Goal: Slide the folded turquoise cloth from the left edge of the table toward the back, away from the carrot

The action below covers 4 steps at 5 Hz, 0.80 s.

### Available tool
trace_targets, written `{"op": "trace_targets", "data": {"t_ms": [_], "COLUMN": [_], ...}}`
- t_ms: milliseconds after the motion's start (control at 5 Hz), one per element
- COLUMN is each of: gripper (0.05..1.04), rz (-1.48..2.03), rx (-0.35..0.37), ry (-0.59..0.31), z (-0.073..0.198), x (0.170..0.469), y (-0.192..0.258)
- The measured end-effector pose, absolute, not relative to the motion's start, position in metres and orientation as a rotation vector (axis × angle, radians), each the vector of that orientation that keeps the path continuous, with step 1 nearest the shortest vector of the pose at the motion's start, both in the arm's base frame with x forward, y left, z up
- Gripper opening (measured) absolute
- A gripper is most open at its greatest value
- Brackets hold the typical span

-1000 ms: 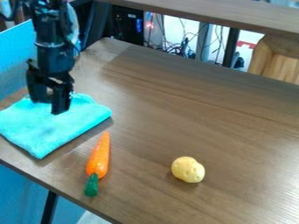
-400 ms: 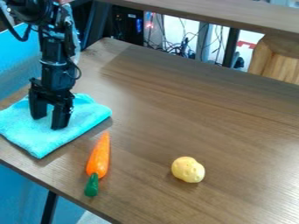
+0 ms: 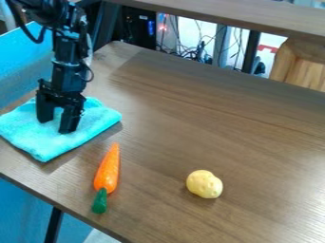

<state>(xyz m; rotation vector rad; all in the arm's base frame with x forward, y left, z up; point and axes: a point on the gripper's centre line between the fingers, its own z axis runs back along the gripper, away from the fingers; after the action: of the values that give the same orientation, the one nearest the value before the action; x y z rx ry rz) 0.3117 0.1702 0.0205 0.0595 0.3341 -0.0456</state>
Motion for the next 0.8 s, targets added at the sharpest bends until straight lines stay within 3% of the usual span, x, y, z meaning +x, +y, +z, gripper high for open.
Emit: {"op": "trace_targets", "data": {"t_ms": [400, 800], "gripper": [1.001, 1.001], "rz": [-0.114, -0.125], "rx": [-0.062, -0.302], "ry": [0.159, 0.048], "z": [0.025, 0.035], "x": [0.381, 0.439], "y": [0.134, 0.108]}}
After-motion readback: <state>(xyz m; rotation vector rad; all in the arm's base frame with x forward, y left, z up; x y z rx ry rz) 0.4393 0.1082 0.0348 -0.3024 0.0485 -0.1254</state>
